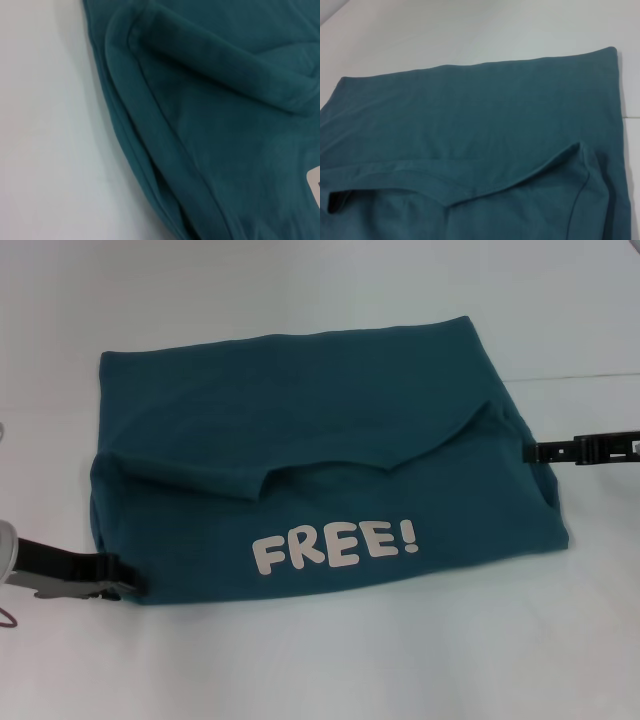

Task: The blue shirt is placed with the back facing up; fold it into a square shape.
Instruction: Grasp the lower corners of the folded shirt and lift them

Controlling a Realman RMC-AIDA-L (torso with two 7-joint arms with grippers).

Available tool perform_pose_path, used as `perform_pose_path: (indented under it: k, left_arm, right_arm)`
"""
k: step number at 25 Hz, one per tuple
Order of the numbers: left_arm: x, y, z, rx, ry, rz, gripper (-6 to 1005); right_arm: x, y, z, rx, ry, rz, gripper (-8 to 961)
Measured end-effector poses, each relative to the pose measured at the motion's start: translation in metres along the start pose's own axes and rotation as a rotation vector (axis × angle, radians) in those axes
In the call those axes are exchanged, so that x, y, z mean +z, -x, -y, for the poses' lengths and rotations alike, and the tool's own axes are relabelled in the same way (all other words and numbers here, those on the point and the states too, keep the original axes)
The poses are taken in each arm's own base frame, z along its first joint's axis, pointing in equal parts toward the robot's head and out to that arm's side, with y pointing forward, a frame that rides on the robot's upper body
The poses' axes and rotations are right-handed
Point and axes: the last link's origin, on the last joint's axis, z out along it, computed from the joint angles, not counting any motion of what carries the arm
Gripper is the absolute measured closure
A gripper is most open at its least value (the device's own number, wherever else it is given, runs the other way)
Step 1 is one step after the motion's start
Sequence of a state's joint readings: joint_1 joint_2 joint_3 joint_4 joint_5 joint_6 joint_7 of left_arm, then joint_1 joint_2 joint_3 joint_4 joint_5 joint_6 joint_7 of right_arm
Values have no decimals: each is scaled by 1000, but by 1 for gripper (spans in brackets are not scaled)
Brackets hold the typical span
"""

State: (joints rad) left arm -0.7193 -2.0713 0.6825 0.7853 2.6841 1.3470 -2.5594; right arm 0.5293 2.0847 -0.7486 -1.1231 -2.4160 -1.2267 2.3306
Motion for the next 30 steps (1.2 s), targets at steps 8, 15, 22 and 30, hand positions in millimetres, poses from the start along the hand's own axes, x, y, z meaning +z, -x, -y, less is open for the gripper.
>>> perform_pose_path:
  k: [8, 15, 22, 30]
  left_arm:
    - [0, -1, -5, 25, 23, -6, 774]
    - [-1, -1, -7, 57, 33, 0, 881]
    - [-2, -6, -10, 73, 35, -5, 887]
    - [-2, -8, -13, 88, 33, -1, 888]
  right_arm:
    - [-4, -4, 3, 19, -14, -29, 36]
    - [-14, -11, 6, 89, -92, -212, 38]
    - [-12, -21, 5, 115, -127, -283, 39]
    - [5, -27, 9, 128, -136, -265, 40]
